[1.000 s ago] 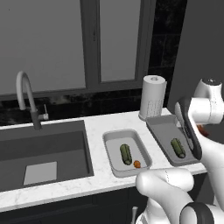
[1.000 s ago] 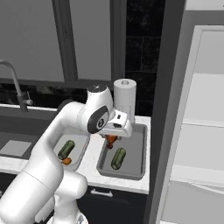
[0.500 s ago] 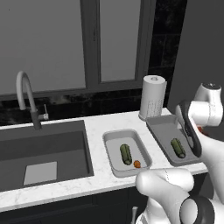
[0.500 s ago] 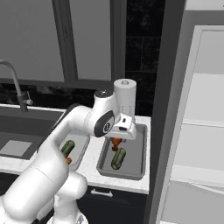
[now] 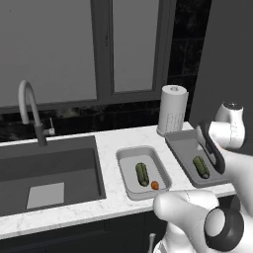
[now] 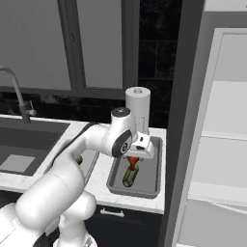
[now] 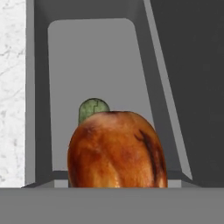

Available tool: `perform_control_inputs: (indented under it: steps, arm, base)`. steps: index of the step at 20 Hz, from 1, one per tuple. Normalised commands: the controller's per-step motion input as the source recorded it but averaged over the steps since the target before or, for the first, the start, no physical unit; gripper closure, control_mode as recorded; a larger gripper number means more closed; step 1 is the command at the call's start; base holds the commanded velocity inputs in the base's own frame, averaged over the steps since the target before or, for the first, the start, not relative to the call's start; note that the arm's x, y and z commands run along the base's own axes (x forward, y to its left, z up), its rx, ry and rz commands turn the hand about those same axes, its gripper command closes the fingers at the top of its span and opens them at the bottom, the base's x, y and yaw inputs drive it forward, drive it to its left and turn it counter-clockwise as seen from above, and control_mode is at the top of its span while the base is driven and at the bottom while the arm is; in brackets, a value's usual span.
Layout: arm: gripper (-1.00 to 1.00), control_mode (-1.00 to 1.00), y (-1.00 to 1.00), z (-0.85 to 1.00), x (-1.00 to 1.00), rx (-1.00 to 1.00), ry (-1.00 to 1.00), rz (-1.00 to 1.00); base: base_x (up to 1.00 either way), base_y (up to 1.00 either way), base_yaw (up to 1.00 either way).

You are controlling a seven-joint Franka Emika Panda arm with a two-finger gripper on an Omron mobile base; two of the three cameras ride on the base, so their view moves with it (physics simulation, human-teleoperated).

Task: Place one cucumber and one chicken drumstick in each tupperware on the nearby counter, to pack two identical lunches.

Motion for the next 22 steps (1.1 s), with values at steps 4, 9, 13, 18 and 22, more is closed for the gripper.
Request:
perform_control_inputs:
  steps: [4,9,13,18,22]
  arm:
    - [1.00,-1.00,-0.23,-0.36,0.30,0.00,0.00,0.00]
    - [1.00,-1.00,-0.13,-0.28,0.27,0.00,0.00,0.00]
    - [1.00,-1.00,-0.05,-0.27,0.25,0.00,0.00,0.00]
    - [1.00,-1.00,-0.07,-0.28,0.09,0.00,0.00,0.00]
    - [1.00,-1.00,-0.12,-0.27,0.05,0.00,0.00,0.00]
  base:
    - [0.00,0.00,0.00]
    - [0.00,0.00,0.00]
    - [0.00,0.00,0.00]
    - [0.00,0.00,0.00]
    - [0.00,0.00,0.00]
